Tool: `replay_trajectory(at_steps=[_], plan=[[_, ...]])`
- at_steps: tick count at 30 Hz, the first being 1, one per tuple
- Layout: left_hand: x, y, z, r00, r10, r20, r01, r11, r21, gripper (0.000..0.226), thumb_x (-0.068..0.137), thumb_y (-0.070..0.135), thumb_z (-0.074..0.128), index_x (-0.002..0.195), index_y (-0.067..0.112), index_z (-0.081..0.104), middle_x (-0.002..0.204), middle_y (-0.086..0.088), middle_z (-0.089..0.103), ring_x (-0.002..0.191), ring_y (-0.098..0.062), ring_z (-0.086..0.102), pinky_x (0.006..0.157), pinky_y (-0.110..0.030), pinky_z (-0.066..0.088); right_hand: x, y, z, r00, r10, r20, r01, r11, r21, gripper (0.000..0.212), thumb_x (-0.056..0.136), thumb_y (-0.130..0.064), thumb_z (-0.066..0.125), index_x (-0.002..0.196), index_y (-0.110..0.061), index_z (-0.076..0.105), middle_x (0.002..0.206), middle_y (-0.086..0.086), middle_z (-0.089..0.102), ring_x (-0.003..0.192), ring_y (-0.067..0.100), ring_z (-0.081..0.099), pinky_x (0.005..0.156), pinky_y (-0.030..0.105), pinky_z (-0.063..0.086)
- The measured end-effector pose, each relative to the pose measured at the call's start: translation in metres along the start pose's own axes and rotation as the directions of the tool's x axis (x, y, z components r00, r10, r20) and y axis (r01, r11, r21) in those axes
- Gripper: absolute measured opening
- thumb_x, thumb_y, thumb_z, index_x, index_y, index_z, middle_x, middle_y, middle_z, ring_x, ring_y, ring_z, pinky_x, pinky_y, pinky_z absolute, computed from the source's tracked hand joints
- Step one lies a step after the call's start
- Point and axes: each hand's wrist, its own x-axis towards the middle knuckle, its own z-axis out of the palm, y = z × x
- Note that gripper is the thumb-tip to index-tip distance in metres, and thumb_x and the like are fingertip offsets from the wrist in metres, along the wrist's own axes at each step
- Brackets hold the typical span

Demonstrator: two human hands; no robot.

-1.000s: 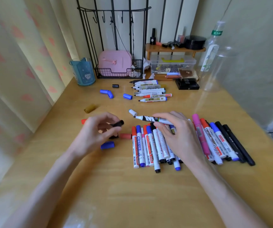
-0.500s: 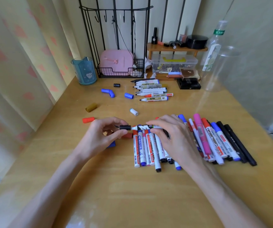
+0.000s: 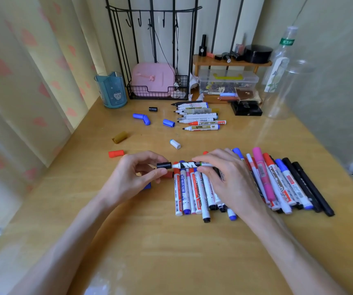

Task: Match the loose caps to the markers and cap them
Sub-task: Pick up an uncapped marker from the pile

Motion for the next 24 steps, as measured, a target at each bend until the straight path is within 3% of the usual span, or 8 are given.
replay_trajectory(at_steps=[5, 10, 14, 19, 24], plan=[[-0.002, 0.000, 0.002, 1.000, -0.003, -0.006, 0.003, 1.000, 0.024, 0.014, 0.092, 0.022, 0.077, 0.105, 0.017, 0.075, 0.086, 0.012, 0.074, 0.069, -0.018, 0.072, 0.071, -0.029, 0.059, -0.001, 0.001, 0.002, 1.000, -0.003, -0.004, 0.003, 1.000, -0.007, 0.023, 0.096, -0.014, 0.072, 0.116, -0.024, 0.077, 0.097, -0.009, 0.065, 0.096, 0.016, 0.055, 0.085, 0.032, 0.046], [-0.003, 0.002, 0.009, 1.000, -0.002, -0.005, 0.002, 1.000, 0.022, 0.019, 0.091, 0.024, 0.077, 0.108, 0.018, 0.076, 0.083, 0.009, 0.076, 0.071, -0.015, 0.073, 0.073, -0.022, 0.056, -0.001, -0.002, 0.005, 1.000, -0.024, 0.002, 0.024, 1.000, 0.016, 0.022, 0.096, -0.016, 0.073, 0.117, -0.023, 0.077, 0.097, -0.008, 0.067, 0.094, 0.020, 0.057, 0.083, 0.030, 0.046], [-0.005, 0.000, 0.012, 0.998, 0.042, -0.037, -0.038, 0.993, 0.108, 0.024, 0.093, 0.032, 0.072, 0.115, 0.024, 0.078, 0.080, 0.011, 0.075, 0.072, -0.010, 0.070, 0.071, -0.024, 0.056, -0.002, -0.005, 0.007, 1.000, -0.004, -0.012, 0.004, 1.000, 0.015, 0.026, 0.096, -0.016, 0.074, 0.122, -0.018, 0.076, 0.096, -0.005, 0.068, 0.092, 0.011, 0.055, 0.092, 0.026, 0.045], [-0.005, -0.004, 0.018, 0.990, 0.133, -0.055, -0.124, 0.982, 0.142, 0.019, 0.098, 0.023, 0.071, 0.115, 0.018, 0.078, 0.082, 0.009, 0.074, 0.077, -0.017, 0.072, 0.073, -0.022, 0.055, -0.003, -0.008, 0.008, 1.000, 0.009, -0.030, -0.010, 1.000, -0.015, 0.027, 0.092, -0.008, 0.076, 0.118, -0.015, 0.078, 0.095, -0.004, 0.070, 0.089, 0.015, 0.056, 0.085, 0.026, 0.047], [-0.004, -0.001, 0.021, 0.980, 0.186, -0.064, -0.171, 0.967, 0.186, 0.017, 0.100, 0.015, 0.070, 0.115, 0.013, 0.078, 0.081, 0.009, 0.071, 0.076, -0.013, 0.070, 0.071, -0.013, 0.047, -0.005, -0.012, 0.008, 0.998, 0.003, -0.069, -0.007, 0.999, -0.054, 0.032, 0.088, 0.000, 0.078, 0.117, -0.013, 0.079, 0.095, -0.004, 0.071, 0.088, 0.015, 0.056, 0.081, 0.022, 0.046]])
